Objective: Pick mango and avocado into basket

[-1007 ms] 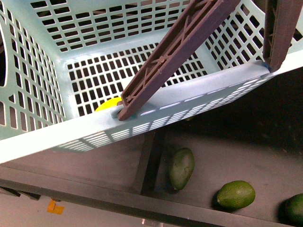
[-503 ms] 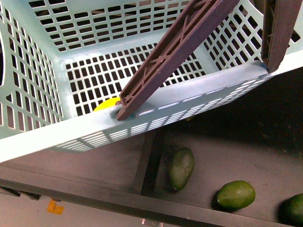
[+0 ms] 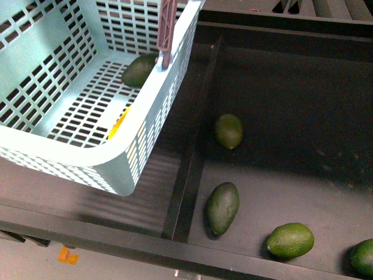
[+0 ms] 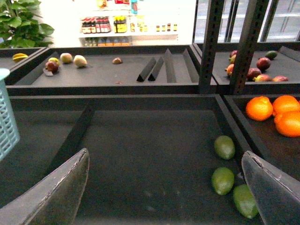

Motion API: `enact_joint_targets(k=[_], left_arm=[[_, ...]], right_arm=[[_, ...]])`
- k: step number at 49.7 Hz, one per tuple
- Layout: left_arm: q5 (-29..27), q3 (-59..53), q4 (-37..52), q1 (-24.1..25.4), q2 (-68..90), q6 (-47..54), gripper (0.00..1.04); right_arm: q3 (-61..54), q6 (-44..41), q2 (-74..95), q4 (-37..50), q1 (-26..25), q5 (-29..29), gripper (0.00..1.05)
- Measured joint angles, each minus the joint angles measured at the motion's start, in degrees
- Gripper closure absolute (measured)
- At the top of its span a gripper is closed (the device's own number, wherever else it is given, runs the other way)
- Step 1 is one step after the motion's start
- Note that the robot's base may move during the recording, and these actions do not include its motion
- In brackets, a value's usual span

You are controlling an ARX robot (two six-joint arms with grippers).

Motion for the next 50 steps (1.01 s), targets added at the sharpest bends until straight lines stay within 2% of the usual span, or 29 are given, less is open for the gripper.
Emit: enact_joint_targets(k=[5, 13, 24, 40, 41, 50], left_arm=[[2.6, 5.1, 0.7, 4.0, 8.7, -0.2, 0.77], [2.8, 17.5, 0.3, 8.3, 20.2, -0.3, 0.77], [4.6, 30.5, -0.7, 9.5, 31.2, -0.1, 0.77], [5.7, 32.0, -1.2, 8.2, 35.5, 1.1, 0.77], [5.6, 31.5, -1.0, 8.2, 35.5, 1.1, 0.76], [5.1, 28.7, -0.8, 8.2, 34.1, 0.9, 0.48]], right_arm=[[0.0, 0.0, 0.0, 0.0, 0.0, 0.0, 0.09], [0.0, 0.0, 0.0, 0.0, 0.0, 0.0, 0.09], [0.0, 0.0, 0.0, 0.0, 0.0, 0.0, 0.09], [0.0, 0.0, 0.0, 0.0, 0.0, 0.0, 0.09], [0.0, 0.0, 0.0, 0.0, 0.0, 0.0, 0.09], [0.0, 0.0, 0.0, 0.0, 0.0, 0.0, 0.09]])
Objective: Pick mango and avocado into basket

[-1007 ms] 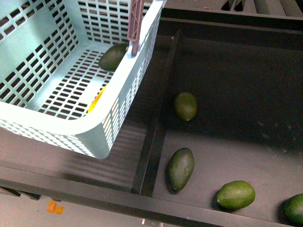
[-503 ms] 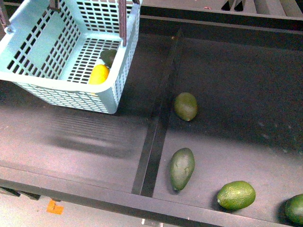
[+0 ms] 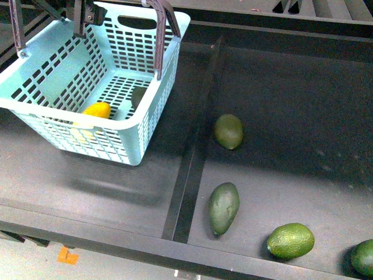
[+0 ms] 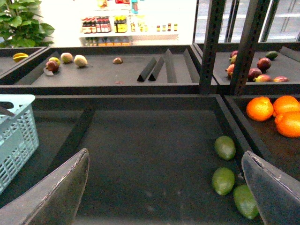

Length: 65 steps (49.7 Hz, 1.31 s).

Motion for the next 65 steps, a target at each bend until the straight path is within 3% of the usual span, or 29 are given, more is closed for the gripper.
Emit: enact_joint_targets(k=[13, 25, 35, 37, 40, 44, 48, 54, 57, 65], left_arm=[[-1.2, -5.7, 0.3, 0.1, -6.8, 0.1, 0.06], [-8.6, -18.5, -6.2, 0.1, -24.4, 1.9, 0.08], [-8.9, -21.0, -6.5, 0.0, -28.0, 3.4, 0.08], [-6.4, -27.0, 7.2, 0.3, -28.5, 14.3, 0.17], [-4.7, -40.5, 31.4, 1.0, -31.7, 38.9, 0.34], [-3.8, -49.9, 43.3, 1.9, -36.2, 58.4, 0.49], [-3.3, -57.0, 48.9, 3.0, -41.2, 71.6, 0.63], [-2.4, -65.4, 51.7, 4.3, -46.4, 78.8, 0.85], [-1.4, -71.1, 52.9, 4.8, -49.4, 80.7, 1.01], [-0.1, -81.4, 54.2, 6.4, -58.5, 81.9, 1.02]], right_arm=[[0.0, 0.0, 0.0, 0.0, 0.0, 0.0, 0.09], [0.0, 0.0, 0.0, 0.0, 0.0, 0.0, 0.09], [0.0, 0.0, 0.0, 0.0, 0.0, 0.0, 0.09], [0.0, 0.0, 0.0, 0.0, 0.0, 0.0, 0.09], [0.0, 0.0, 0.0, 0.0, 0.0, 0.0, 0.09], [0.0, 0.0, 0.0, 0.0, 0.0, 0.0, 0.09], [0.0, 0.0, 0.0, 0.0, 0.0, 0.0, 0.09], [0.0, 0.0, 0.0, 0.0, 0.0, 0.0, 0.09], [0.0, 0.0, 0.0, 0.0, 0.0, 0.0, 0.09], [0.0, 0.0, 0.0, 0.0, 0.0, 0.0, 0.09]])
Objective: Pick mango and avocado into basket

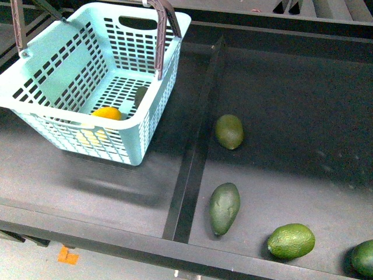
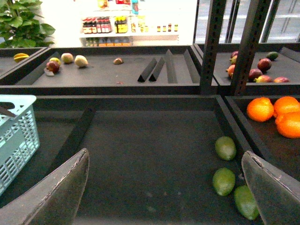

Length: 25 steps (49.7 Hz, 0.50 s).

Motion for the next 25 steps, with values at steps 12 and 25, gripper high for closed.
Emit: enact_joint_targets(k=[12, 25], left_arm=[[3.4, -7.9, -1.9, 3.4, -9.8, 0.2, 1.02], [3.6, -14.9, -3.1, 3.5, -17.5, 0.3, 1.02]], right_arm=[[0.0, 0.0, 0.0, 0.0, 0.0, 0.0, 0.09], [0.0, 0.0, 0.0, 0.0, 0.0, 0.0, 0.09]])
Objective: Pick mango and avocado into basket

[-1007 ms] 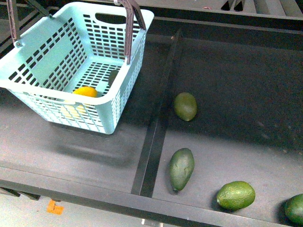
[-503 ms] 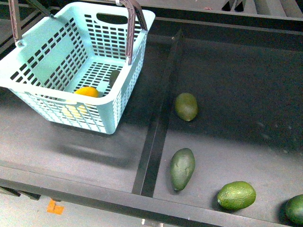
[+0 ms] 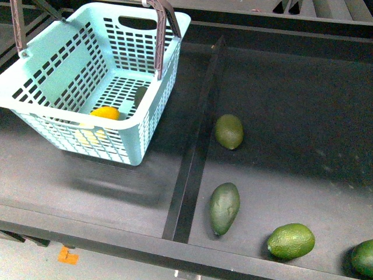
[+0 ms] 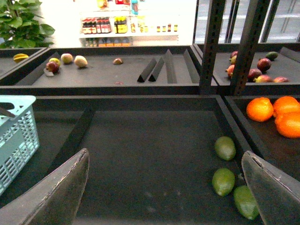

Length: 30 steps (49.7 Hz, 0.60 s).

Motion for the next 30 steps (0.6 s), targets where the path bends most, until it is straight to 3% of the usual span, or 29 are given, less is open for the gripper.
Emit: enact_joint_targets(k=[30], left_arm=[[0.0, -3.2, -25.3, 0.0, -29.8, 0.2, 1.02]], right_arm=[[0.0, 0.0, 0.0, 0.0, 0.0, 0.0, 0.09]])
